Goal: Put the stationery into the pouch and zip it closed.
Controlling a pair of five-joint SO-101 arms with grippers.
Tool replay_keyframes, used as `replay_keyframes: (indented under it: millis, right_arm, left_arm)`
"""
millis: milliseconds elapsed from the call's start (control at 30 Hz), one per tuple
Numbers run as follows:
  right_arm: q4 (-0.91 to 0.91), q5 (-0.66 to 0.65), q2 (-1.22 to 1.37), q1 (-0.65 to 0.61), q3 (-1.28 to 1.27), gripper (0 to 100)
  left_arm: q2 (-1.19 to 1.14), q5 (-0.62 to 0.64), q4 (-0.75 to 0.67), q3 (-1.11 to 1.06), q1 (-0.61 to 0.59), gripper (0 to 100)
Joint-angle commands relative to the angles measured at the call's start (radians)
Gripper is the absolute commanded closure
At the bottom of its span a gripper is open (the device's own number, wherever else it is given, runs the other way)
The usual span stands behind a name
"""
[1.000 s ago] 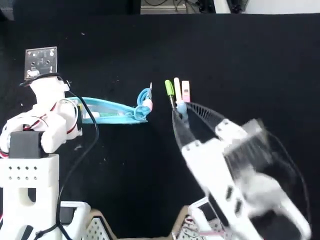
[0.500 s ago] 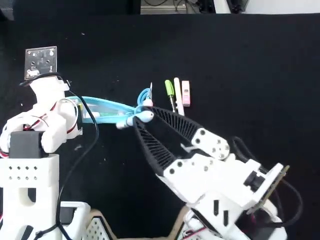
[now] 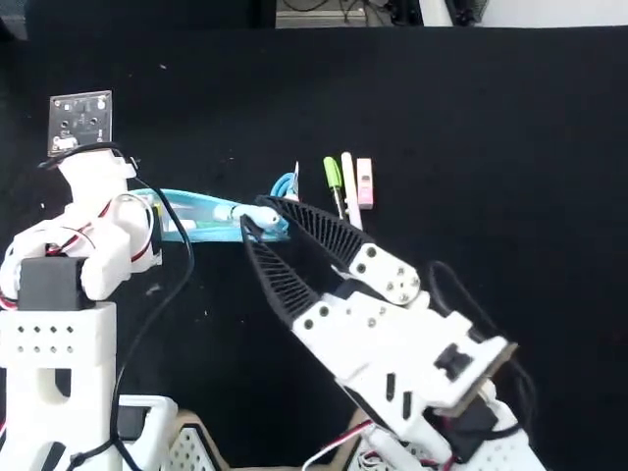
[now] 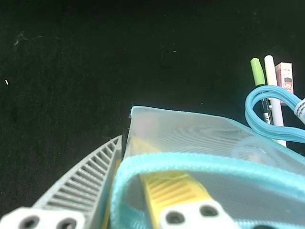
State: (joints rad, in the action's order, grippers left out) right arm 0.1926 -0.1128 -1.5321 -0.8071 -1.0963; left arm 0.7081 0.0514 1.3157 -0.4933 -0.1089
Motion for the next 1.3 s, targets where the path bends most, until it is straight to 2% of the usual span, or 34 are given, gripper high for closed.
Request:
replay_keyframes:
  millis: [0, 233, 400, 533, 733, 1000, 1167, 1267]
  right_arm:
    - [-0.032, -0.02, 0.005, -0.006, -0.059, 98.8]
    - [-0.028, -0.018, 0.01, -0.009, -0.156, 98.7]
    - [0.069, -0.018, 0.168, -0.009, -0.084, 98.6]
    - [0.247, -0.017, 0.375, -0.009, 0.093, 91.9]
    - [0.687, -0.017, 0.478, -0.064, 0.433, 77.3]
    - [0.968, -0.017, 0.479, -0.054, 0.739, 80.9]
    - [1.056, -0.017, 0.486, 0.164, 0.814, 91.6]
    - [1.096, -0.017, 0.493, 0.319, 0.792, 90.1]
  left_arm:
    - [-0.012, 0.003, -0.005, -0.058, 0.001, 97]
    - [-0.012, 0.005, -0.005, -0.058, 0.001, 97]
    - [-0.012, 0.005, -0.005, -0.058, 0.002, 97]
    - [-0.012, 0.005, -0.005, -0.058, 0.002, 97]
    - [-0.012, 0.005, -0.002, -0.058, 0.002, 97]
    - [-0.012, 0.002, -0.002, -0.058, 0.001, 97]
    - [-0.012, 0.002, 0.0, -0.058, 0.001, 97]
    - [-0.012, 0.002, -0.003, -0.064, 0.001, 97]
